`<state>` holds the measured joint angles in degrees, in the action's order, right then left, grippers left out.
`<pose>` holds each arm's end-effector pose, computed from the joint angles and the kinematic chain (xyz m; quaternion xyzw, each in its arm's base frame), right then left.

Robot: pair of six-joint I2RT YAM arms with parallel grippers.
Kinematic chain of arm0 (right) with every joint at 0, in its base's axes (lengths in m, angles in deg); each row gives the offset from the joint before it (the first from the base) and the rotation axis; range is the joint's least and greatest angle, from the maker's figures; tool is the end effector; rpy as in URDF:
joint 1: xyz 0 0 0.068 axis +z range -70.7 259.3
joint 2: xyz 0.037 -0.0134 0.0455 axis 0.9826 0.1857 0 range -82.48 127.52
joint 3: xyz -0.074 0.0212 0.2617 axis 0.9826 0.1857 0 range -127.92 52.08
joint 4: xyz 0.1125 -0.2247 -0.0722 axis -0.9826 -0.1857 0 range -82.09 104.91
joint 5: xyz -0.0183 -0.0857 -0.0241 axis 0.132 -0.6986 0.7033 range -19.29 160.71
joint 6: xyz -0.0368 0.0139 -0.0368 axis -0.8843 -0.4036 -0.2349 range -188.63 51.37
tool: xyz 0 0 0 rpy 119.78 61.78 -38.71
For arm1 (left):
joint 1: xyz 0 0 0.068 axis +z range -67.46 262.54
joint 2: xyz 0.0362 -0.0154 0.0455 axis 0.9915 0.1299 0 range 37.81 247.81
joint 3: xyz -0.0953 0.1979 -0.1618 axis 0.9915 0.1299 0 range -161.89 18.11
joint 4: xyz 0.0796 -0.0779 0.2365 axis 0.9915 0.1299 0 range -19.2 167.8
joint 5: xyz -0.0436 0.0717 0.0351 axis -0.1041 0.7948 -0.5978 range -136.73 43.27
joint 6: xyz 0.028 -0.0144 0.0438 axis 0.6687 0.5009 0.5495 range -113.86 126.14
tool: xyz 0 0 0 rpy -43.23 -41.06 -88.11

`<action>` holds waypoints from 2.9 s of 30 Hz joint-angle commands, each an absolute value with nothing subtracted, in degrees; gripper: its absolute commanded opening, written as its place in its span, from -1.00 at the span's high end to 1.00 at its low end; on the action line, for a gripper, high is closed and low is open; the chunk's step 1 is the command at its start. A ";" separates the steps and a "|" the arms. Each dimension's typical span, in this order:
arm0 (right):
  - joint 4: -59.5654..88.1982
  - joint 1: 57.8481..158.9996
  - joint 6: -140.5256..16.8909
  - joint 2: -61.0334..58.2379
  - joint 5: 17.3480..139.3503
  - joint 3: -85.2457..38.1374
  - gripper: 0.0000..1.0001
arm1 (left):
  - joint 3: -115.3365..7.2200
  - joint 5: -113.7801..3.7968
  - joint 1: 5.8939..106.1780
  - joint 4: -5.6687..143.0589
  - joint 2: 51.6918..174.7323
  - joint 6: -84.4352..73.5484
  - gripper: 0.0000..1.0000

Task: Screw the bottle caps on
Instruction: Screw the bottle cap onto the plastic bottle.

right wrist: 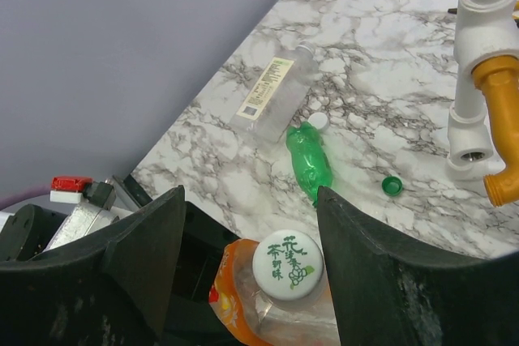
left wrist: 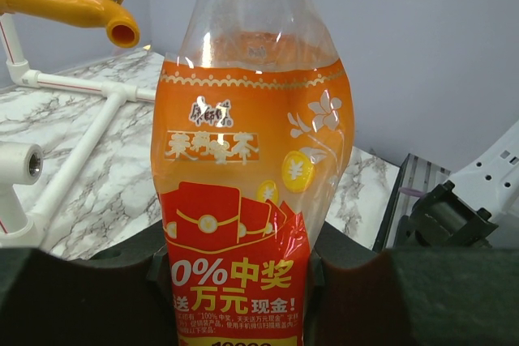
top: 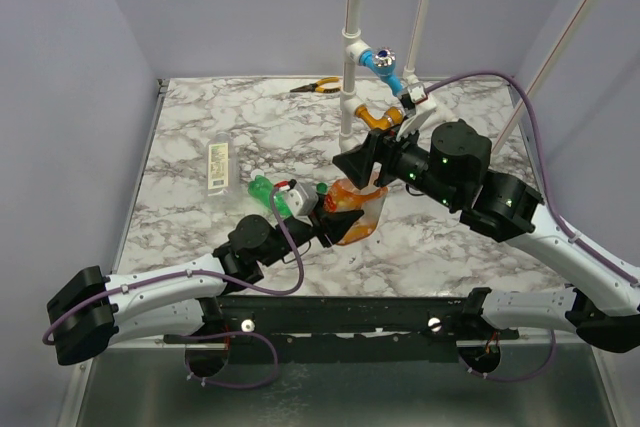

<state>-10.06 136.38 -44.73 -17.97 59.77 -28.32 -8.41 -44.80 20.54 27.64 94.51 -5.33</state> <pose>0.1324 0.1921 0.4594 -0.1570 0.7435 0.3643 0.5384 0.1061 -0.1970 0.2875 0.2538 0.5687 -0.4595 0.6333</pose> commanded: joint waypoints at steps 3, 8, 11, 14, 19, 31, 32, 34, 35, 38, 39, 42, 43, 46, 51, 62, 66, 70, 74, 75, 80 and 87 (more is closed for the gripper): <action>-10.22 137.22 -45.49 -17.68 58.76 -29.31 -0.39 | -8.26 -45.58 21.29 27.03 95.00 -6.60 1.00; -10.33 137.57 -45.30 -17.71 58.67 -29.03 -0.39 | -8.22 -45.56 21.76 27.03 95.10 -7.04 1.00; -10.52 137.76 -45.10 -17.77 58.58 -28.86 -0.38 | -8.08 -45.49 22.13 26.99 95.11 -7.53 1.00; -10.49 137.98 -44.93 -17.90 58.41 -28.54 -0.38 | -7.94 -45.50 22.54 27.12 95.03 -7.90 1.00; -10.82 138.33 -44.52 -18.14 58.07 -28.22 -0.38 | -7.67 -45.41 23.02 27.16 94.62 -8.19 1.00; -11.46 138.96 -43.34 -19.69 57.71 -26.63 -0.38 | -7.44 -45.25 24.17 27.73 94.44 -8.45 1.00; -11.46 138.98 -43.19 -19.81 57.70 -26.41 -0.38 | -7.46 -45.35 24.30 27.73 94.47 -8.53 1.00; -11.78 138.97 -42.97 -20.20 57.47 -26.19 -0.38 | -7.45 -45.43 24.59 27.76 94.50 -8.59 1.00; -11.91 139.02 -42.89 -20.46 57.28 -26.08 -0.38 | -7.46 -45.49 24.72 27.90 94.54 -8.63 1.00; -12.24 139.06 -42.54 -21.42 56.78 -25.64 -0.37 | -7.46 -45.67 25.18 28.07 94.36 -8.76 1.00; -12.35 139.12 -42.46 -21.71 56.74 -25.53 -0.37 | -7.40 -45.71 25.30 28.08 94.41 -8.83 1.00; -12.55 139.07 -42.27 -22.48 56.65 -25.26 -0.38 | -7.21 -45.99 25.50 28.22 94.49 -9.07 1.00; -12.72 139.12 -42.21 -22.66 56.67 -25.27 -0.37 | -7.25 -46.01 25.58 28.26 94.50 -9.15 1.00; -12.89 139.23 -42.03 -23.21 56.43 -25.02 -0.37 | -7.28 -46.02 25.76 28.35 94.45 -9.16 1.00; -15.30 139.15 -41.57 -23.39 54.11 -25.89 -0.37 | -7.34 -48.05 25.85 28.44 93.81 -8.92 1.00; -15.04 139.20 -42.21 -20.65 51.25 -28.08 -0.49 | -8.13 -59.66 25.85 29.58 92.17 -9.39 1.00; -13.88 139.16 -43.17 -20.02 53.73 -28.81 -0.50 | -8.42 -60.68 25.82 29.50 92.90 -10.17 1.00; -13.90 139.15 -43.40 -18.59 56.82 -29.44 -0.50 | -9.09 -60.79 25.84 29.27 93.94 -10.42 1.00; -14.03 139.16 -43.36 -18.54 57.12 -29.24 -0.49 | -9.39 -60.56 25.92 28.76 94.67 -10.80 1.00; -14.12 139.16 -43.32 -18.58 57.05 -29.14 -0.50 | -9.30 -60.38 25.93 28.49 94.67 -10.83 1.00; -14.58 139.18 -43.23 -19.24 56.60 -28.44 -0.50 | -8.54 -59.33 26.01 28.17 93.94 -11.07 1.00; -15.14 139.16 -42.76 -19.29 57.09 -28.08 -0.49 | -7.82 -58.63 27.26 27.59 93.69 -12.09 1.00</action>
